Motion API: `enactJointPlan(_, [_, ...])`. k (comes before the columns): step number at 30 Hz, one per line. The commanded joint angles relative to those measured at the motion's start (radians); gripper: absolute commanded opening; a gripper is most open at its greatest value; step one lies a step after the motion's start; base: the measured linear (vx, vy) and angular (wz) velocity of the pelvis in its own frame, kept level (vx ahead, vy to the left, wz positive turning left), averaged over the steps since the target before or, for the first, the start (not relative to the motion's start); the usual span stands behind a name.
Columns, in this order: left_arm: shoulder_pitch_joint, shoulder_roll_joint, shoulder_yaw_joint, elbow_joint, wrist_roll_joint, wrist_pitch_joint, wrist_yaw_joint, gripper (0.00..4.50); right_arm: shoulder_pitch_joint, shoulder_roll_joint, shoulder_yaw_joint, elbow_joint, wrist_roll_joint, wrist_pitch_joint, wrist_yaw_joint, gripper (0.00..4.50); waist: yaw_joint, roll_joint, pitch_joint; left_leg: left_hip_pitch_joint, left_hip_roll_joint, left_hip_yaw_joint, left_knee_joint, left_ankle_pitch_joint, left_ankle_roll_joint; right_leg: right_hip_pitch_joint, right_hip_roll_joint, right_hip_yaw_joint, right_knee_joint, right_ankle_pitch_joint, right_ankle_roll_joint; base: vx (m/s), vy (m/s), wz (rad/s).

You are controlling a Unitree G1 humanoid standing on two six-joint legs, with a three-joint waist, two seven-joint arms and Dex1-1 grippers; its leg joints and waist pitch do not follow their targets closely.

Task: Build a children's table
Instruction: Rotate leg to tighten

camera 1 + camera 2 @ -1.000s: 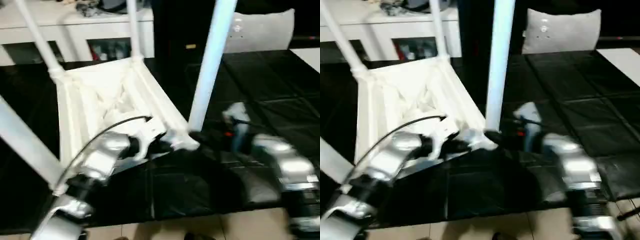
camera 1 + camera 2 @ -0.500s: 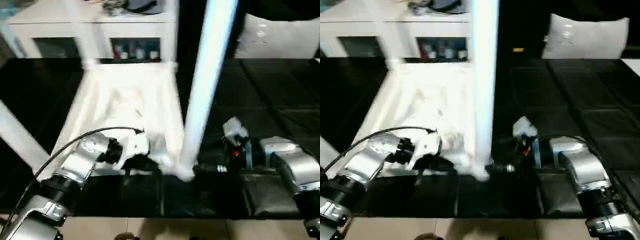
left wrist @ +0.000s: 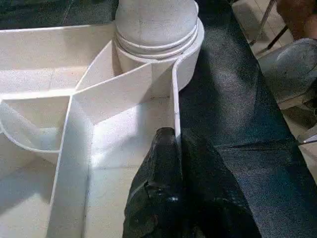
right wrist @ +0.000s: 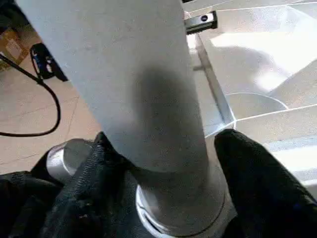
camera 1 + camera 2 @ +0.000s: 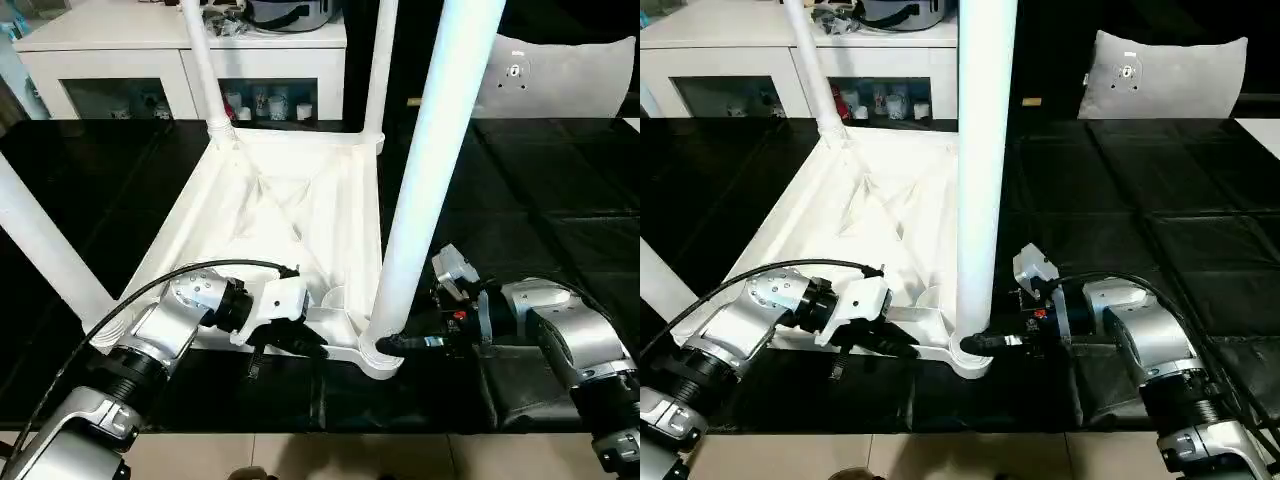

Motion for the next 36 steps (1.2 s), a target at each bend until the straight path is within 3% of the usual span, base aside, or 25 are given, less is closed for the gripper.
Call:
enactJointPlan(1, [-0.039,-0.006,-0.008,-0.015,-0.007,-0.029,-0.030,0.00,-0.027,-0.006,0.010,-0.009,0.010,0.014,0.002,2.60,-0.006,-0.017,-0.072,0.007,0.023,0.001,-0.073,-0.215,0.068,0.054,-0.055,0.046,-0.077,-0.501,-0.085,0.000,0.000,0.00])
enactJointPlan(4, [-0.040,-0.007,-0.003,-0.003,-0.010,-0.032,-0.027,0.00,-0.016,-0.003,0.006,-0.032,0.026,0.037,0.008,2.26,-0.006,-0.017,-0.072,0.006,0.022,0.002,-0.072,-0.213,0.067,0.054,-0.056,0.046,-0.077,-0.510,-0.082,0.000,0.000,0.00])
enactJointPlan(9, [-0.028,-0.019,0.014,-0.015,-0.033,0.006,-0.012,0.00,0.021,0.009,-0.006,-0.098,0.072,0.122,-0.016,2.13,-0.005,-0.018,-0.072,0.007,0.022,0.002,-0.073,-0.204,0.065,0.055,-0.055,0.046,-0.078,-0.511,-0.075,0.000,0.000,0.00])
enactJointPlan(14, [-0.023,-0.063,0.051,-0.051,-0.051,0.135,0.091,0.00,0.055,0.076,-0.049,-0.135,0.057,0.152,-0.185,2.12,-0.010,-0.015,-0.068,0.010,0.016,0.002,-0.071,-0.228,0.046,0.051,-0.056,0.039,-0.088,-0.561,-0.058,0.000,0.000,0.00])
enactJointPlan(18, [-0.021,-0.121,0.075,-0.107,-0.040,0.279,0.228,0.00,0.036,0.202,-0.098,-0.080,-0.046,0.144,-0.497,2.11,-0.042,-0.018,-0.061,0.006,0.005,-0.003,-0.068,-0.263,0.021,0.052,-0.052,0.020,-0.103,-0.637,-0.013,0.000,0.000,0.00])
enactJointPlan(21, [-0.035,-0.172,0.091,-0.106,-0.026,0.329,0.322,0.00,0.014,0.264,-0.124,-0.045,-0.089,0.153,-0.661,2.08,-0.097,-0.011,-0.063,-0.006,0.002,-0.018,-0.065,-0.321,0.020,0.067,-0.049,-0.009,-0.120,-0.664,0.048,0.000,0.000,0.00])
enactJointPlan(22, [-0.040,-0.188,0.097,-0.100,-0.021,0.335,0.352,0.00,0.003,0.283,-0.136,-0.032,-0.097,0.161,-0.711,2.06,-0.105,-0.004,-0.061,0.001,0.005,-0.019,-0.064,-0.334,0.024,0.061,-0.050,-0.012,-0.128,-0.660,0.042,0.000,0.000,0.00])
enactJointPlan(25, [-0.069,-0.266,0.123,-0.072,0.010,0.372,0.510,0.00,-0.040,0.367,-0.182,0.018,-0.126,0.172,-0.910,2.04,-0.150,0.003,-0.066,-0.006,0.015,-0.033,-0.069,-0.367,0.029,0.073,-0.053,-0.021,-0.127,-0.581,0.020,0.000,0.000,0.00])
enactJointPlan(26, [-0.069,-0.267,0.123,-0.071,0.011,0.373,0.513,0.00,-0.041,0.368,-0.183,0.019,-0.127,0.172,-0.912,2.04,-0.150,0.003,-0.066,-0.006,0.015,-0.033,-0.069,-0.367,0.029,0.073,-0.053,-0.021,-0.127,-0.581,0.020,0.000,0.000,0.00])
enactJointPlan(27, [-0.080,-0.287,0.123,-0.053,0.025,0.369,0.556,0.00,-0.051,0.383,-0.186,0.034,-0.147,0.120,-0.951,2.04,-0.157,-0.002,-0.068,-0.006,0.004,-0.029,-0.065,-0.342,0.041,0.069,-0.058,-0.015,-0.124,-0.546,-0.009,0.000,0.000,0.00])
enactJointPlan(28, [-0.085,-0.302,0.123,-0.045,0.037,0.371,0.586,0.00,-0.055,0.397,-0.196,0.044,-0.163,0.073,-0.984,2.04,-0.159,-0.005,-0.066,-0.008,0.003,-0.027,-0.066,-0.337,0.046,0.069,-0.057,-0.015,-0.124,-0.550,-0.013,0.000,0.000,0.00])
enactJointPlan(29, [-0.089,-0.312,0.124,-0.040,0.046,0.373,0.607,0.00,-0.059,0.407,-0.204,0.051,-0.174,0.040,-1.007,2.55,-0.160,-0.005,-0.072,-0.012,0.004,-0.026,-0.066,-0.303,0.054,0.072,-0.061,-0.007,-0.117,-0.516,-0.031,0.000,0.000,0.00])
enactJointPlan(30, [-0.090,-0.318,0.124,-0.039,0.050,0.373,0.616,0.00,-0.060,0.416,-0.212,0.053,-0.168,0.023,-1.008,2.55,-0.160,-0.005,-0.072,-0.012,0.004,-0.026,-0.066,-0.303,0.054,0.072,-0.061,-0.007,-0.117,-0.516,-0.031,0.000,0.000,0.00])
enactJointPlan(31, [-0.090,-0.318,0.124,-0.039,0.050,0.373,0.616,0.00,-0.060,0.416,-0.212,0.053,-0.168,0.023,-1.008,2.68,-0.157,-0.006,-0.075,-0.016,0.007,-0.026,-0.068,-0.271,0.065,0.074,-0.062,0.001,-0.107,-0.471,-0.051,0.000,0.000,0.00])
enactJointPlan(32, [-0.090,-0.320,0.123,-0.048,0.048,0.379,0.615,0.00,-0.058,0.426,-0.226,0.048,-0.148,0.010,-1.002,2.71,-0.148,-0.010,-0.081,-0.013,0.008,-0.020,-0.067,-0.214,0.085,0.071,-0.062,0.015,-0.095,-0.397,-0.094,0.000,0.000,0.00])
enactJointPlan(35, [-0.089,-0.298,0.126,-0.046,0.055,0.353,0.610,0.00,-0.043,0.410,-0.237,0.028,-0.136,-0.003,-0.973,3.09,-0.134,-0.012,-0.084,-0.024,0.013,-0.018,-0.065,-0.133,0.114,0.075,-0.059,0.025,-0.070,-0.295,-0.137,0.000,0.000,0.00])
enactJointPlan(36, [-0.089,-0.293,0.127,-0.042,0.057,0.343,0.612,0.00,-0.040,0.406,-0.237,0.028,-0.132,-0.011,-0.968,3.09,-0.128,-0.014,-0.084,-0.022,0.010,-0.014,-0.060,-0.114,0.123,0.073,-0.061,0.029,-0.065,-0.279,-0.148,0.000,0.000,0.00])
